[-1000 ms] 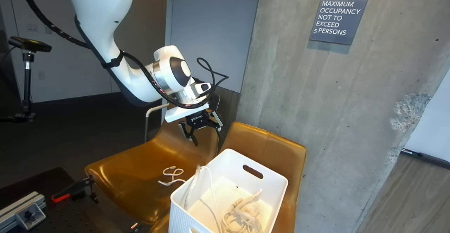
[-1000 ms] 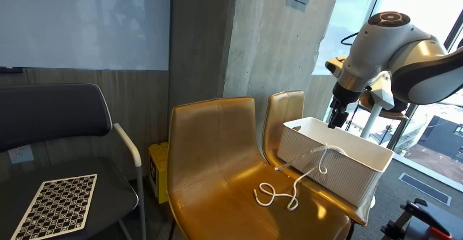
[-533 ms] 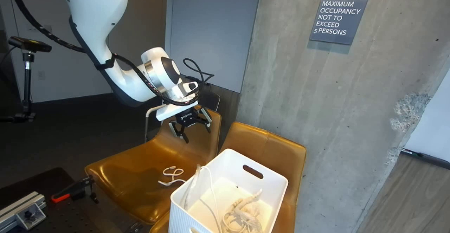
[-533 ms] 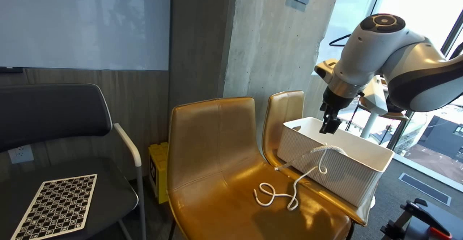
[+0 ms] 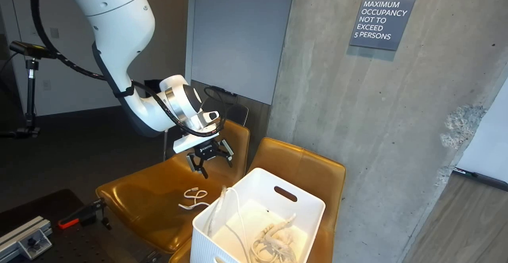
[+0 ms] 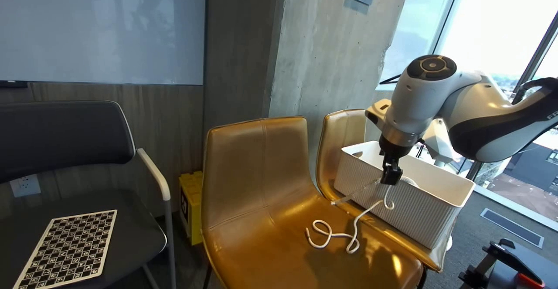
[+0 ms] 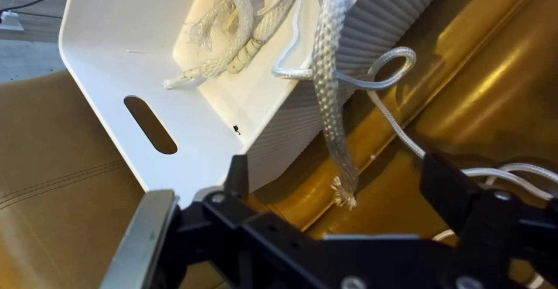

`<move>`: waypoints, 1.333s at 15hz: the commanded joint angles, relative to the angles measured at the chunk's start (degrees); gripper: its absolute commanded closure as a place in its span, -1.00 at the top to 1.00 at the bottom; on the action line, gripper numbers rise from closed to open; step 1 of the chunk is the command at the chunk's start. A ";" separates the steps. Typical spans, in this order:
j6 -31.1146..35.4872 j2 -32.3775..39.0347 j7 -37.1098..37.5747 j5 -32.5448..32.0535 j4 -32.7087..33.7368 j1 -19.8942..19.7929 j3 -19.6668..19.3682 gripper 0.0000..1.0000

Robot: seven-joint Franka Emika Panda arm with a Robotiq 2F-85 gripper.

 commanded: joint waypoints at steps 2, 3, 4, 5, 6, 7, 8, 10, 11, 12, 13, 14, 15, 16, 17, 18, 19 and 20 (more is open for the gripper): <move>-2.49 3.76 0.93 -0.86 4.03 0.39 0.89 1.00; -2.67 4.44 1.08 -0.99 4.47 0.51 0.93 1.00; -2.97 5.04 1.07 -1.03 4.85 0.60 0.98 1.00; -3.19 5.87 1.14 -1.15 5.51 0.68 0.88 1.00; -3.47 6.57 1.05 -1.07 6.13 0.67 0.80 1.00; -3.77 7.24 0.89 -0.94 6.71 0.62 0.75 1.00; -3.95 7.98 0.83 -0.90 7.42 0.54 0.67 1.00; -4.32 9.10 0.69 -0.77 8.51 0.50 0.61 1.00; -4.58 9.79 0.64 -0.74 9.30 0.50 0.54 0.96; -4.99 10.12 0.46 -0.56 9.82 0.46 0.59 0.86; -5.37 10.57 0.27 -0.39 10.51 0.40 0.65 0.67; -5.59 11.00 0.24 -0.37 11.08 0.36 0.66 0.44; -5.78 11.27 0.20 -0.33 11.51 0.34 0.69 0.28; -5.86 11.64 0.28 -0.38 11.91 0.33 0.64 0.13; -5.81 11.89 0.32 -0.49 12.14 0.28 0.55 -0.06; -5.82 12.06 0.29 -0.50 12.36 0.22 0.47 -0.19; -5.82 12.24 0.21 -0.44 12.60 0.12 0.40 -0.32; -5.83 12.38 0.11 -0.34 12.78 -0.01 0.36 -0.49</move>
